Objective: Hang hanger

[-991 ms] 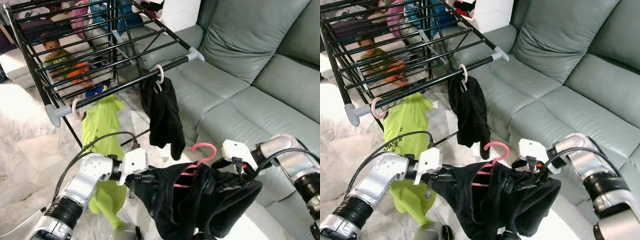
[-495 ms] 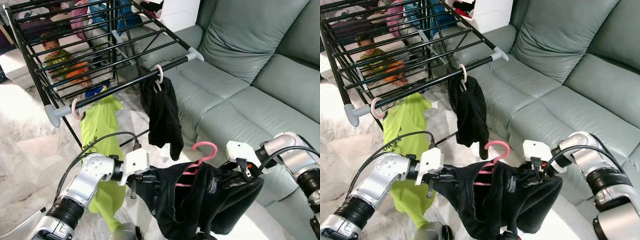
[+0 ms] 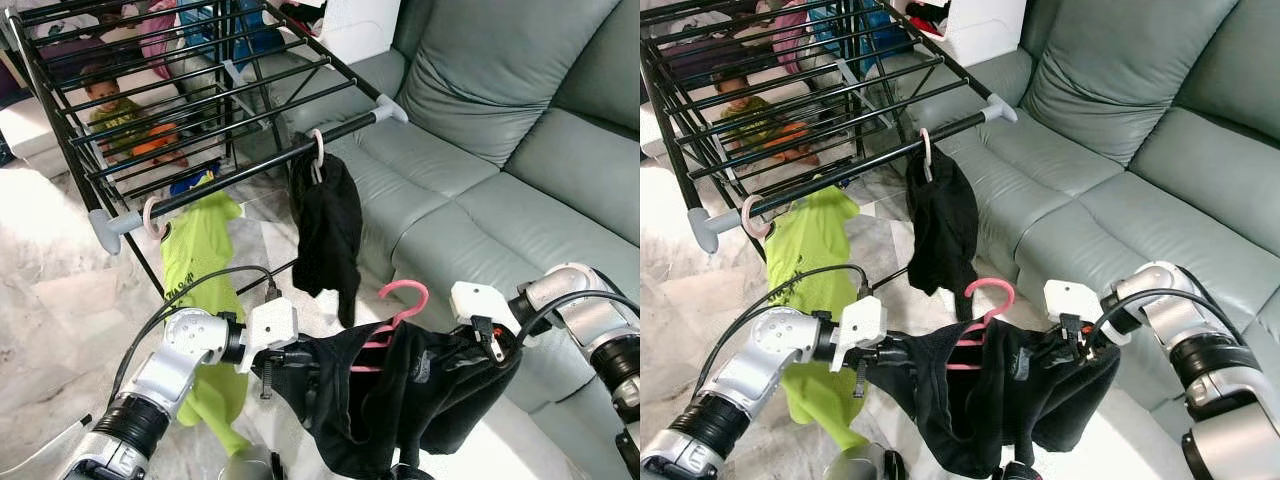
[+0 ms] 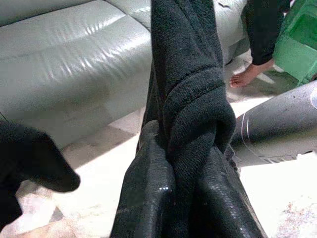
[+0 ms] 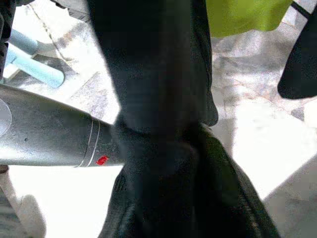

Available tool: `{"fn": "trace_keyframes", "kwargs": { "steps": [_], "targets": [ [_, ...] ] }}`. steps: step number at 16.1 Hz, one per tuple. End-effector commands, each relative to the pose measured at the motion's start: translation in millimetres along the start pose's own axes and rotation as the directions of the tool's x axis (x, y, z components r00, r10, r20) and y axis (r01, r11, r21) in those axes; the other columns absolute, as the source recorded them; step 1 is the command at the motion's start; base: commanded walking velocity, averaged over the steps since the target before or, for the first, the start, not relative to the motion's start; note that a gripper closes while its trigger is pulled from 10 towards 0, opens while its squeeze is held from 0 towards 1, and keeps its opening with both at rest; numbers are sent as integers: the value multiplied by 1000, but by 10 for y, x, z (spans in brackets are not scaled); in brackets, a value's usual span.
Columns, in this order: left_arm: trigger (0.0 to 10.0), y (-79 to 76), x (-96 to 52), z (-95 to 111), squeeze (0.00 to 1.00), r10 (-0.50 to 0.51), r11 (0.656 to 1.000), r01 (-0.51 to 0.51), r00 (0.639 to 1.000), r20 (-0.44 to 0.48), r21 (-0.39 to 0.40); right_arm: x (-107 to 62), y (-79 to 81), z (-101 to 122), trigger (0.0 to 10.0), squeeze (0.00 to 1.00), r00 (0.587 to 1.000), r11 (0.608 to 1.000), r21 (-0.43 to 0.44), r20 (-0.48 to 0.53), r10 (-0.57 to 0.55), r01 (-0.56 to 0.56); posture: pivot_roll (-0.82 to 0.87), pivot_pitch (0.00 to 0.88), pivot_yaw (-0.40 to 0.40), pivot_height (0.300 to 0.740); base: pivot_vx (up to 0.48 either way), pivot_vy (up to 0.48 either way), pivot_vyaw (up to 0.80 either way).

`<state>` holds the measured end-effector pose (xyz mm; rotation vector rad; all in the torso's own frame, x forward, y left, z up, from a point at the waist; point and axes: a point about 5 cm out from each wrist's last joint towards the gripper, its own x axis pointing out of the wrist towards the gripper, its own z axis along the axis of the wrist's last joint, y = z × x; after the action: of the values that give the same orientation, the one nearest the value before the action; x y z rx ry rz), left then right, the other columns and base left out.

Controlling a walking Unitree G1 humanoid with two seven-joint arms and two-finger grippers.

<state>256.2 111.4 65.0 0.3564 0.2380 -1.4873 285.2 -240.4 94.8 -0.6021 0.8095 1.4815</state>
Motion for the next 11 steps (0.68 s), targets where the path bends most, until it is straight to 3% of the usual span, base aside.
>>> {"fn": "trace_keyframes", "kwargs": {
  "steps": [1, 7, 11],
  "targets": [
    [0, 40, -8, 59, 0, 1, 999, -2, 1000, 16, 42, -76, -35, 65, 0, 0, 999, 1000, -15, 34, -5, 5, -21, 0, 38, 740, 0, 0, 0],
    [0, 36, 2, 10, 0, 17, 999, -17, 1000, 2, 43, -64, -16, 73, 0, 0, 998, 1000, -10, 57, 12, -12, -26, 0, 36, 740, 0, 0, 0],
    [0, 88, -9, -28, 0, 71, 994, -69, 997, -22, 86, -23, -5, 75, 0, 0, 998, 1000, -15, 60, 10, -9, -26, 0, 35, 740, 0, 0, 0]
  ]
}}
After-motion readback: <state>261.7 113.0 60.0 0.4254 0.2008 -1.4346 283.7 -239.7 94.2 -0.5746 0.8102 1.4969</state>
